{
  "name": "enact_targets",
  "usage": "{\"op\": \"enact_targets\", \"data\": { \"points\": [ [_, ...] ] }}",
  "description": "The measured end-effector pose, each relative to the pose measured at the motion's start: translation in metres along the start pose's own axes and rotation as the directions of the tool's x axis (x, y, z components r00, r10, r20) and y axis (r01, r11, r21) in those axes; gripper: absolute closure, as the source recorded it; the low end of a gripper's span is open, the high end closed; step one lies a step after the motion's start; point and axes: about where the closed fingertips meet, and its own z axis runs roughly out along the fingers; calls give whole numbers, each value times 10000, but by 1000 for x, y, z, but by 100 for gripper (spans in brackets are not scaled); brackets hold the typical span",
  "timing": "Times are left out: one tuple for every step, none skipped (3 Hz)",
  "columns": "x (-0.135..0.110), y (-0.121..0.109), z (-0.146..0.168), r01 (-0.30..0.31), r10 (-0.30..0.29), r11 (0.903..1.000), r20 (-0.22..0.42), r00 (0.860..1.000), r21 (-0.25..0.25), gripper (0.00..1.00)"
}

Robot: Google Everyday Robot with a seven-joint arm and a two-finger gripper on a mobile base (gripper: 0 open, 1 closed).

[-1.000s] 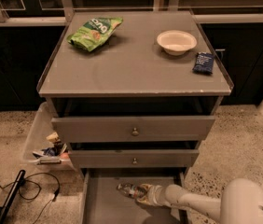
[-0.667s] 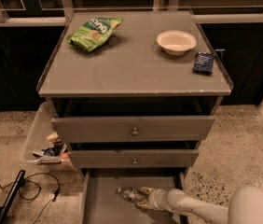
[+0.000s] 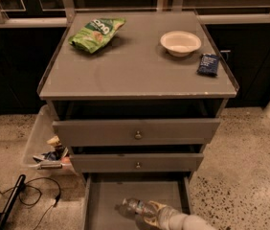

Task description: Pick water bottle from bottom drawer and place on counter

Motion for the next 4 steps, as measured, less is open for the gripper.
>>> {"op": "enact_targets", "data": {
  "points": [
    [-30, 0, -48, 381, -376, 9982, -102, 9992, 474, 100],
    [-62, -10, -84, 524, -482, 9962, -613, 9970, 696, 100],
    [-106, -12, -115, 387, -329, 9976, -998, 9945, 566, 100],
    [-148, -46, -151, 719, -636, 9929, -883, 9941, 949, 100]
  ]
}}
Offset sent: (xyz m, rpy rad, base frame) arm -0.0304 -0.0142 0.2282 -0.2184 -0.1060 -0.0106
